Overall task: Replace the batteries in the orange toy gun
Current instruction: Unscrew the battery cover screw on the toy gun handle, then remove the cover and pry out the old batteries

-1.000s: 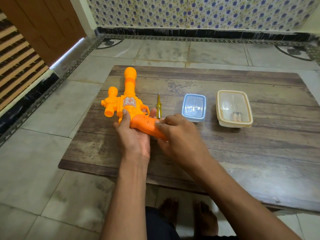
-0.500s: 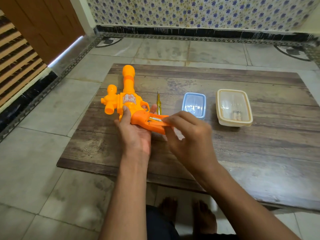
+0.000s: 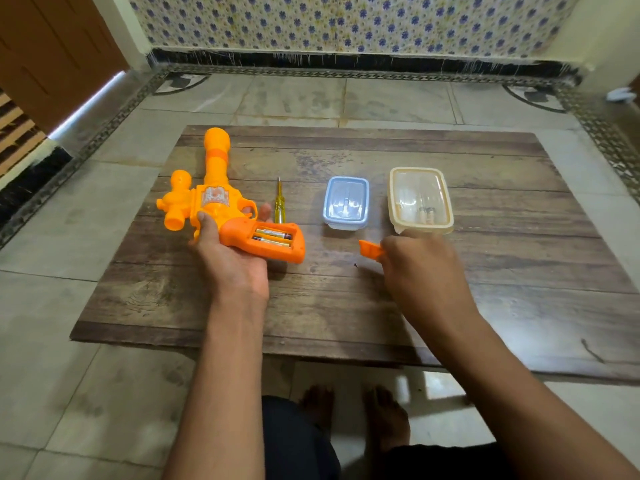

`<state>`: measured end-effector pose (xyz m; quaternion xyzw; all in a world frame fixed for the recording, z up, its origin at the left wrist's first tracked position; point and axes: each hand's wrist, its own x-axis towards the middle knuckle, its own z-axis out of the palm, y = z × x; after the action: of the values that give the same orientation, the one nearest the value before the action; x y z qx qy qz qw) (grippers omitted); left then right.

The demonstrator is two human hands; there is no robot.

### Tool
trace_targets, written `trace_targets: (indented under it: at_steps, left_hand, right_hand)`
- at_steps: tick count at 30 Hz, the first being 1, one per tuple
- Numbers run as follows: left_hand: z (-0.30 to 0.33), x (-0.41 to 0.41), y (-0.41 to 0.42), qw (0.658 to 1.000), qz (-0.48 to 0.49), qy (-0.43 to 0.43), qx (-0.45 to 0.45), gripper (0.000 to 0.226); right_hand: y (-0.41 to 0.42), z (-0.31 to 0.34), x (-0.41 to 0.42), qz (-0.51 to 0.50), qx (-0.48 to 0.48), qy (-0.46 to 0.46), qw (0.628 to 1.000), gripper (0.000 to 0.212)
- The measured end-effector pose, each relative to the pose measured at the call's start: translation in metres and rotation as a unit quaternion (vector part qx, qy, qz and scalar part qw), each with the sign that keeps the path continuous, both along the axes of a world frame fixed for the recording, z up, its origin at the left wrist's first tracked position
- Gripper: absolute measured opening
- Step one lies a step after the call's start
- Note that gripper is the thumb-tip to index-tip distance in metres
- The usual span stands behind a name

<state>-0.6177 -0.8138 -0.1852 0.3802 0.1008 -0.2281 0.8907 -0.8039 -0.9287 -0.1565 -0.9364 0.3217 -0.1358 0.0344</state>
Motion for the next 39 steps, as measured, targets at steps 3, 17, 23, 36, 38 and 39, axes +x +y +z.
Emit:
trace_targets:
  at_steps: [3, 17, 23, 36, 38, 39]
  left_hand:
    - [0.001, -0.002, 0.001, 1.000, -0.002, 0.001, -0.001, 0.051]
    - [0.012, -0.010, -0.001, 1.000, -0.005, 0.013, -0.009, 0.056]
    - [0.010, -0.008, 0.001, 1.000, 0.005, 0.020, -0.002, 0.057]
    - [-0.004, 0.015, 0.015, 0.997, 0.055, 0.018, 0.050, 0.057]
    - [-0.006, 0.017, 0.018, 0.996, 0.055, 0.020, 0.064, 0.058]
    - [-0.007, 0.018, 0.020, 0.996, 0.054, 0.022, 0.074, 0.058]
  right_hand:
    - [0.004, -0.003, -0.005, -0.043, -0.020, 0.033, 0.998, 0.023]
    - [0.024, 0.004, 0.003, -0.027, 0.025, 0.162, 0.986, 0.016]
    - [0.025, 0.008, 0.005, -0.042, 0.060, 0.128, 0.989, 0.007]
    - [0.023, -0.013, 0.090, 0.123, 0.053, -0.027, 0.991, 0.015]
    - [0.022, -0.015, 0.105, 0.145, 0.071, -0.026, 0.987, 0.025]
    - [0.022, -0.016, 0.113, 0.152, 0.078, -0.019, 0.985, 0.029]
